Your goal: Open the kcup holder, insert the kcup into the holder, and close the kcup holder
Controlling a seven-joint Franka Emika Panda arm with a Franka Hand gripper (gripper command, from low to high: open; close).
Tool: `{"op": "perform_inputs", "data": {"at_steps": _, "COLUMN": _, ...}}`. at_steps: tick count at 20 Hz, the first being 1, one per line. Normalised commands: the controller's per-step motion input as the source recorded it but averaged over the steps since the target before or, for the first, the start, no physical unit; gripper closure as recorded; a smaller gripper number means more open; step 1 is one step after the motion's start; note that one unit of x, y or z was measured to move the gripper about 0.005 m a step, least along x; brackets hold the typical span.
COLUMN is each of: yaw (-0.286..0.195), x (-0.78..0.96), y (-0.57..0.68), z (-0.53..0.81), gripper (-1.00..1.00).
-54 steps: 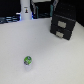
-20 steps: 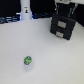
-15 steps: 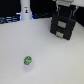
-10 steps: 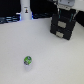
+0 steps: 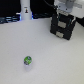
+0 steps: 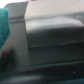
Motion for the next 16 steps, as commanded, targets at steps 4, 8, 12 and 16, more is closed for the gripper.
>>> {"op": "perform_inputs", "data": {"at_steps": 4, "yaw": 0.017, "x": -0.33, "y": 0.02, "z": -0.37, "gripper": -1.00}}
{"op": "perform_inputs", "data": {"at_steps": 8, "yaw": 0.010, "x": -0.17, "y": 0.03, "z": -0.14, "gripper": 1.00}}
{"op": "perform_inputs", "data": {"at_steps": 12, "yaw": -0.001, "x": 0.00, "y": 0.00, "z": -0.01, "gripper": 1.00}}
{"op": "perform_inputs", "data": {"at_steps": 16, "yaw": 0.001, "x": 0.04, "y": -0.04, "z": 0.00, "gripper": 1.00}}
